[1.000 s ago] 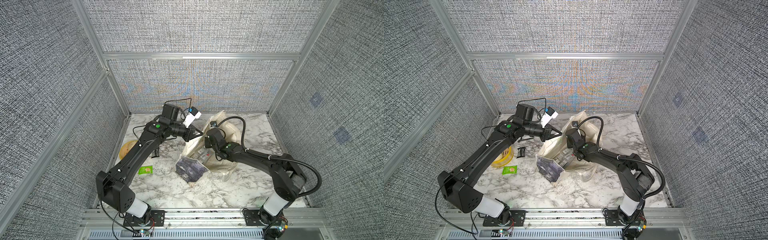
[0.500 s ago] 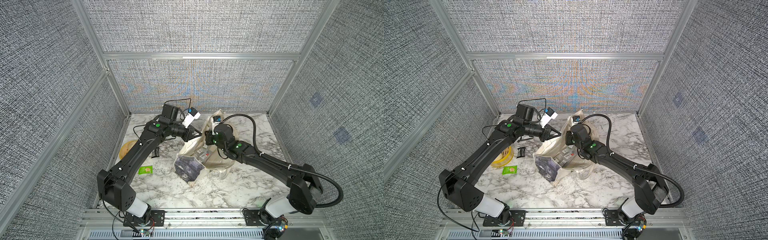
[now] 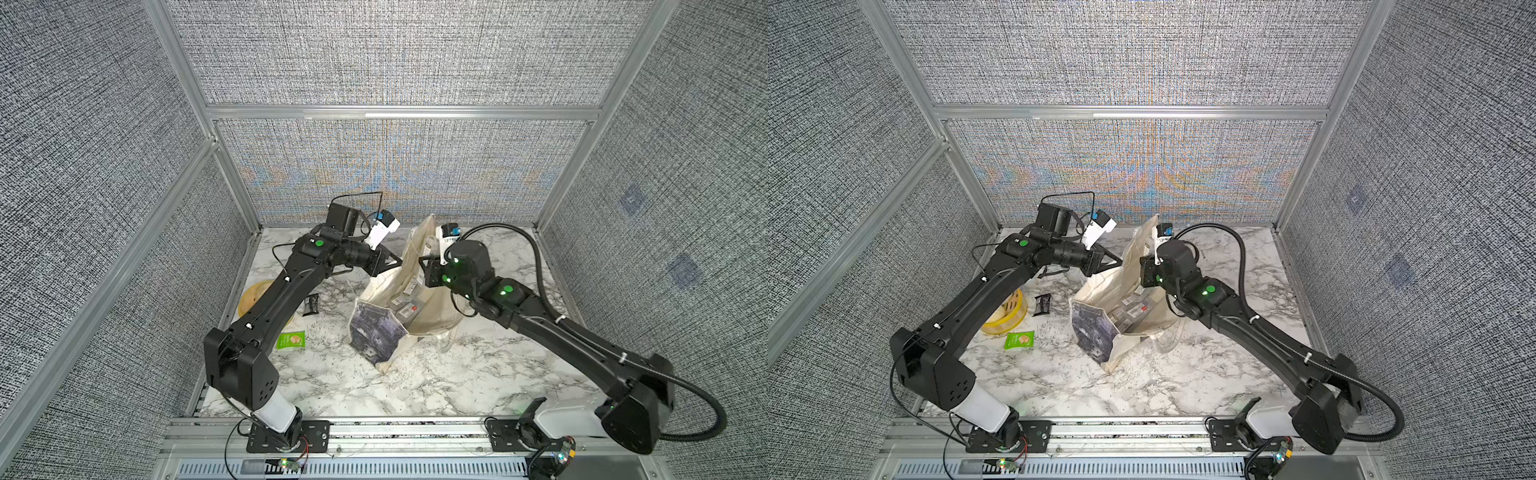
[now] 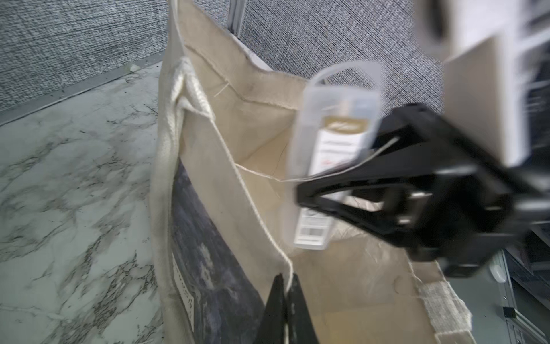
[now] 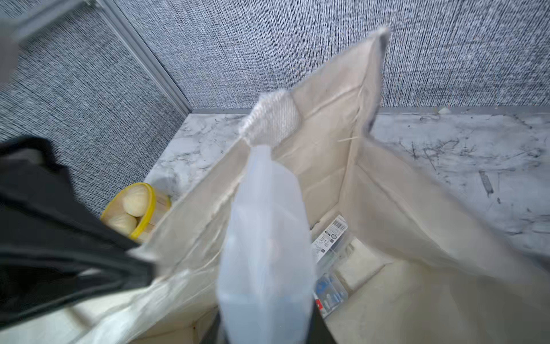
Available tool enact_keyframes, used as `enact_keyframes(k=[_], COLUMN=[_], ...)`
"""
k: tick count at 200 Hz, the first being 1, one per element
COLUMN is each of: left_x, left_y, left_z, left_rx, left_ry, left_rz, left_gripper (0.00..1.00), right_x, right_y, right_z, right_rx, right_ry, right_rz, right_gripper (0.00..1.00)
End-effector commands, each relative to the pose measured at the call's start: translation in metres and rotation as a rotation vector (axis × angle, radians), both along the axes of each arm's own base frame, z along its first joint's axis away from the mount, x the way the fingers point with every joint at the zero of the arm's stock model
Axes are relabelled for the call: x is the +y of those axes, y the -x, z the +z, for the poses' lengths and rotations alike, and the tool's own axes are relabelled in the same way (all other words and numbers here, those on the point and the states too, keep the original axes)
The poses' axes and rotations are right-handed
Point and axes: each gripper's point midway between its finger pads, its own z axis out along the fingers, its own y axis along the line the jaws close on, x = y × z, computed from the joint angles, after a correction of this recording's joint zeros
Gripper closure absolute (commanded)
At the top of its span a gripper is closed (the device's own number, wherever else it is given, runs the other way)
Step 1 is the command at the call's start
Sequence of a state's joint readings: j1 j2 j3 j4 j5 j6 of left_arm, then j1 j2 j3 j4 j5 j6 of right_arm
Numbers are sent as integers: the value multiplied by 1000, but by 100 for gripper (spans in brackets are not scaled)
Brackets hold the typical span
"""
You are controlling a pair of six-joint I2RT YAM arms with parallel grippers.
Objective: Take out the compass set from the canvas bag
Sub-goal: Pick up the compass set from the canvas bag, then place the compass set at the center of the board.
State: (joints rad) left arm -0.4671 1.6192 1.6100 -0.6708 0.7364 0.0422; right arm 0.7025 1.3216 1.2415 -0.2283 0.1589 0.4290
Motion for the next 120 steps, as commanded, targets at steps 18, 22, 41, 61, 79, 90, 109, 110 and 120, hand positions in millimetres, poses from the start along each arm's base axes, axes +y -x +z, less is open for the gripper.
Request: enact_keyframes(k=[18,22,41,61,79,90,109,110,120], left_x=[16,18,21,25,29,31,36,36,40], left_y=[-31,-32,-34,-33,-33,-33,-34,-34,-35], left_z=[4,4,5,7,9,9,10,10,13], left_rx=[-6,-10,-26,-37,-49,-55,-63,-63,-70], left_ry=[4,6,13,8,-1,-9,-24,-25,-29], left_rz=[129,137,155,164,170,176,187,187,197], left_gripper=[100,100,100,100,100,100,100,100,100], right_x=[-18,-21,-39,-68,-102,-124,-153,-154,-160], right_y=[30,33,48,62,72,79,89,90,93], right_z=[72,79,103,107,83,59,7,4,-26], right_rx=[-90,-99,-121,-89,1,71,233,242,335], right_ry=[-45,-50,-60,-32,11,32,35,34,15], right_rz=[52,52,42,1,-74,-119,-178,-179,-189], right_gripper=[89,89,89,89,89,88,88,88,89])
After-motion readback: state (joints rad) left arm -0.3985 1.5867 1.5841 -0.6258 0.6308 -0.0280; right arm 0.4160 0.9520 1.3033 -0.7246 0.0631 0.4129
